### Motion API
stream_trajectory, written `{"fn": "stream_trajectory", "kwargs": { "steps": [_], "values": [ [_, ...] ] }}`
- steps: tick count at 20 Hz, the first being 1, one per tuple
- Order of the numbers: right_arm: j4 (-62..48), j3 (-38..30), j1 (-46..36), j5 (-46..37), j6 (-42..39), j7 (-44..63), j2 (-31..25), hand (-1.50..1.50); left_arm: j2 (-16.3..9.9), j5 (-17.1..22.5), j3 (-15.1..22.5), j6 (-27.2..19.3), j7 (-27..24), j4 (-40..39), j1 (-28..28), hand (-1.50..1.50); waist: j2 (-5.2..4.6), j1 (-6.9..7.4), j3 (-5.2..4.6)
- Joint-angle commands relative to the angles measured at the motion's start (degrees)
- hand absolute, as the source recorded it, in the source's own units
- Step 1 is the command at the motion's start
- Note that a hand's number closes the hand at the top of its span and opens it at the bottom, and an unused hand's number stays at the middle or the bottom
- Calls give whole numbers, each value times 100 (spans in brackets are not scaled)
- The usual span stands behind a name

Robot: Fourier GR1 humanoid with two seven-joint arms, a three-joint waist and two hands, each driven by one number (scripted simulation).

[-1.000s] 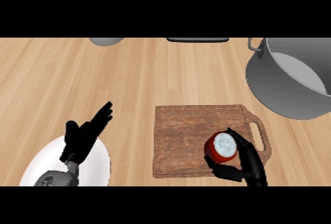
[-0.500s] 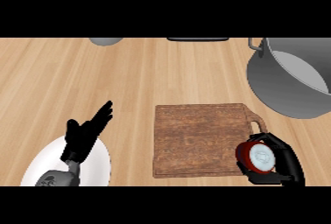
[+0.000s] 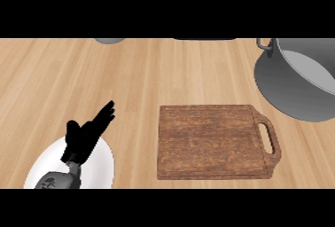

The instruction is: Pick the can from the cutting board and place it in the pot

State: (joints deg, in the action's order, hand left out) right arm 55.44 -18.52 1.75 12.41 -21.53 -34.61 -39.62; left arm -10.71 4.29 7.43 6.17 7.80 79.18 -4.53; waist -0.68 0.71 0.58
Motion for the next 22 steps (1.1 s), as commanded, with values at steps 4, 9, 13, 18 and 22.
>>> {"fn": "stream_trajectory", "kwargs": {
  "steps": [4,9,13,18,22],
  "values": [
    [-1851,-409,-661,-415,-576,-1219,-1198,150,162,-159,145,-52,-34,-205,-197,0,-33,141,0],
    [-2298,-280,-1161,-883,-149,-1774,-1600,150,-28,65,-137,207,-234,-415,-272,0,-22,163,-16],
    [-2740,-159,-1610,-1261,207,-2008,-1915,150,211,-101,66,47,-115,-434,-289,0,-1,125,-26],
    [-3199,197,-2545,-1767,426,-1754,-2065,150,37,-40,-69,104,167,-99,-289,0,13,149,-35],
    [-3432,507,-3285,-2179,671,-1402,-1952,150,224,-185,118,22,101,-66,-84,0,12,170,-39]
  ]
}}
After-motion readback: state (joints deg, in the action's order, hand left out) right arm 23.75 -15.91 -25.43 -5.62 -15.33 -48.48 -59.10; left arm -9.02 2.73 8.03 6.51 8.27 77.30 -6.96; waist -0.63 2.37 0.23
